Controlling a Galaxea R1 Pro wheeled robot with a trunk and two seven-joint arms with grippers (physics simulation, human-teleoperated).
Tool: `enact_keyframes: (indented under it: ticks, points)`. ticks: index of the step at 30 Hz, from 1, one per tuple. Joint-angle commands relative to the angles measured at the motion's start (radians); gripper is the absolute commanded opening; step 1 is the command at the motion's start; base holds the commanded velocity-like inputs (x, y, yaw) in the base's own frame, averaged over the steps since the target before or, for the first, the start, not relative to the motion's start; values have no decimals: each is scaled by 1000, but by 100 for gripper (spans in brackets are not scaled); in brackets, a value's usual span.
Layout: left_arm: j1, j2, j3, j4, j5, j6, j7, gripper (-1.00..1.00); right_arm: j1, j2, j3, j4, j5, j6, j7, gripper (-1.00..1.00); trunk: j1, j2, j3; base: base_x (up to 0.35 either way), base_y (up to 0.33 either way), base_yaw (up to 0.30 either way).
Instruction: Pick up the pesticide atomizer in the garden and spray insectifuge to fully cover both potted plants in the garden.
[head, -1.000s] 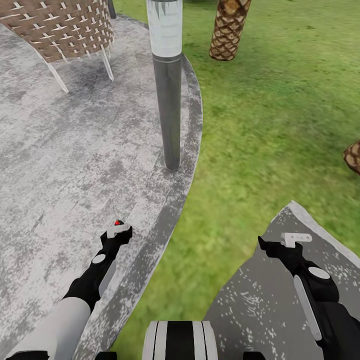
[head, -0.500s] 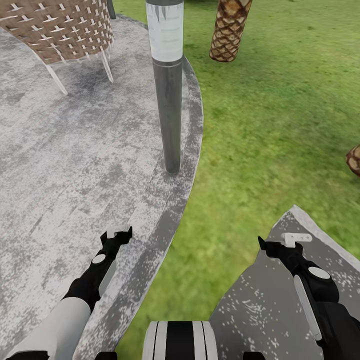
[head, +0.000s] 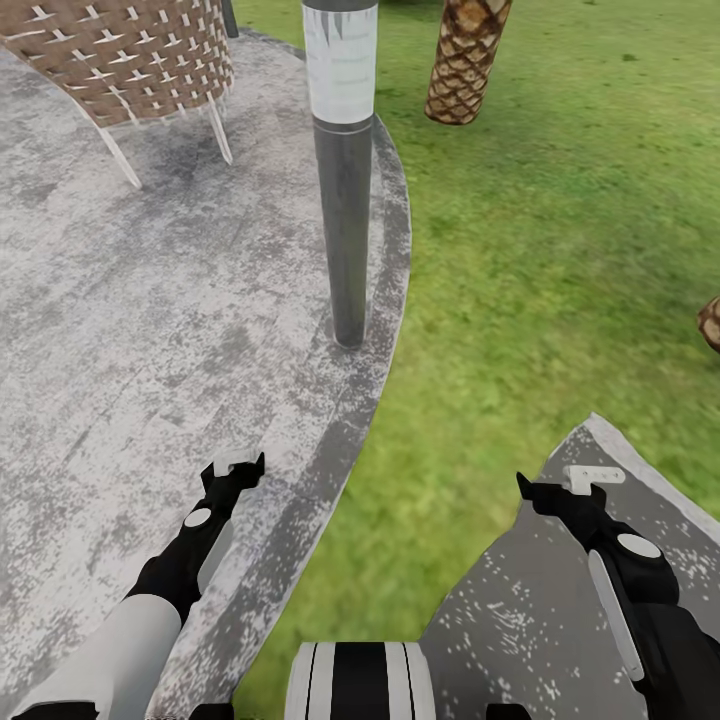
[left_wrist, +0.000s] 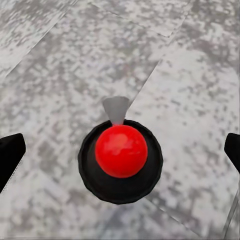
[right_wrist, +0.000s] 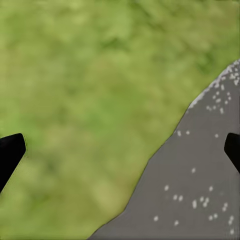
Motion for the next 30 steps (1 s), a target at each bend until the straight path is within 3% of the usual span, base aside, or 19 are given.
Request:
enact_keyframes:
  ticks: [1, 30]
  points:
    - [0, 0, -2, 1, 8, -3, 2, 100, 0, 0, -1, -1, -3, 5, 4, 100, 0, 0, -1, 0, 0, 79]
    - [0, 0, -2, 1, 8, -3, 2, 100, 0, 1, -3, -1, -3, 5, 4, 100, 0, 0, -6, 0, 0, 10]
